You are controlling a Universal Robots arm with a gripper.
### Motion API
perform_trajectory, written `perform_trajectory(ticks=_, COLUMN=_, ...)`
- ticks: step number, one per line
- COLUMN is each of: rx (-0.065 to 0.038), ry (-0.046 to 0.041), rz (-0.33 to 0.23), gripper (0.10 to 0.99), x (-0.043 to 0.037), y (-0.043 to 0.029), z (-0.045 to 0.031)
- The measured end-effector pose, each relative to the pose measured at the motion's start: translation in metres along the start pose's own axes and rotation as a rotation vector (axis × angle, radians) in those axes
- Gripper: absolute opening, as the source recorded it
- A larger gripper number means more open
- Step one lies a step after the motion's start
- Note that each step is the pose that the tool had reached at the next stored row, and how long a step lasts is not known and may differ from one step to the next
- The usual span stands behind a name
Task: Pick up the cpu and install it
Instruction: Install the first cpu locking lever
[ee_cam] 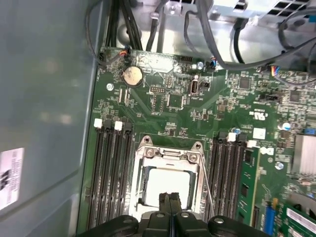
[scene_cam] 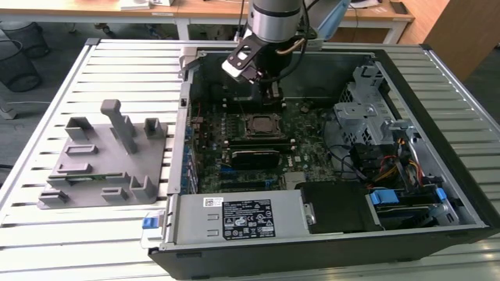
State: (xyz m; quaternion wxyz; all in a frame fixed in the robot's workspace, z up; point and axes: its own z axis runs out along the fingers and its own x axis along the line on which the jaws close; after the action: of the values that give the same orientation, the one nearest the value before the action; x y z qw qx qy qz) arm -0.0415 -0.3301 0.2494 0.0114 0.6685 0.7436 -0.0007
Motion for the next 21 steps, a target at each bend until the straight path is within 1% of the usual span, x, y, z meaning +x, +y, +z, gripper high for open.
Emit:
perform_trajectory(ticks=9, rx=-0.002, ry=-0.0003, rz=0.000, gripper=0.106, x=-0.0004, y=0.0003, z=-0.0205)
perform_trajectory(ticks=11, rx=-0.002, ry=-0.0004, rz=0.000, gripper=0.106, x=-0.0005, y=0.0003, z=-0.0237)
perform_trajectory(ticks=13, rx=-0.002, ry=-0.0003, rz=-0.002, gripper=0.106, x=-0.0004, y=0.0003, z=-0.0241)
perform_trajectory(ticks=21, rx=-0.004, ry=0.0013, rz=-0.140, gripper=0.106, x=-0.0004, y=0.0002, z=-0.0241)
